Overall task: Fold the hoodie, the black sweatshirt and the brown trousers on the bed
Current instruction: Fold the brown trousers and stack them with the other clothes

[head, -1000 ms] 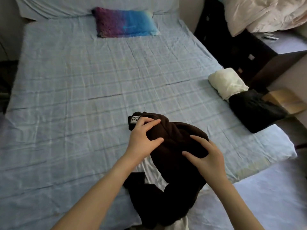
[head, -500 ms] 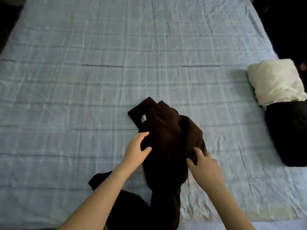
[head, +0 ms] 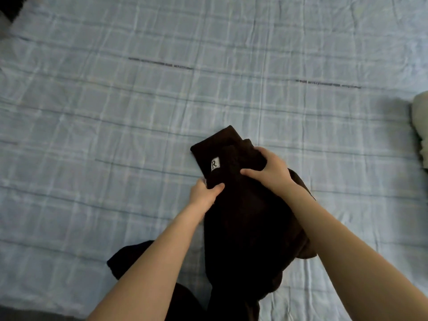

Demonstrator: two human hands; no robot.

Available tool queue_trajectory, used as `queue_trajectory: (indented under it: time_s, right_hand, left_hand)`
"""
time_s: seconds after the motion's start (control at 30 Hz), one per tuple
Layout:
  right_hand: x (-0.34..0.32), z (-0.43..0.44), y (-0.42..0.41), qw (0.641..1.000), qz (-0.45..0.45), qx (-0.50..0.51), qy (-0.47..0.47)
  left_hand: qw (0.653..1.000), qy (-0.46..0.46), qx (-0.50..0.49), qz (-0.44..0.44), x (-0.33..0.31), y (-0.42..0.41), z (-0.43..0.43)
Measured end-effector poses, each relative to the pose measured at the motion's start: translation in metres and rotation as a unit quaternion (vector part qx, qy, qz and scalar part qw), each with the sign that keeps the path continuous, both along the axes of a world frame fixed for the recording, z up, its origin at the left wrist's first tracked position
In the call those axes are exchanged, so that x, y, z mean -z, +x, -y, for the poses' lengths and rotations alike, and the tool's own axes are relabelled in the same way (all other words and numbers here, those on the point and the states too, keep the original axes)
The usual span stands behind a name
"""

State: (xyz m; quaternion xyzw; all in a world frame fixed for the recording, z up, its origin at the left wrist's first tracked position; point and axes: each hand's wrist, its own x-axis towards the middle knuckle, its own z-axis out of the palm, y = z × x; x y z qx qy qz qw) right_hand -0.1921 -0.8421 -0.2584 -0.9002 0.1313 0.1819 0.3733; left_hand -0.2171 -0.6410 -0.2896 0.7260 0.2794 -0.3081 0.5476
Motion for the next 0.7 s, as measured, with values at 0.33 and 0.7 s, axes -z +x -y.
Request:
queue_trajectory:
  time_s: [0.33, 0.7]
  right_hand:
    - [-0.056, 0.026, -0.027, 0.955, 0.114, 0.142, 0.232]
    - [-0.072, 0.032, -0.044, 0.927, 0.111, 0.179, 0.311]
  left_hand:
    - [0.982, -0.145, -0.021, 0.118, -0.067, -0.018, 0.008]
    - [0.947, -0.293, -0.127, -0.023, -0.064, -0.016, 0.029]
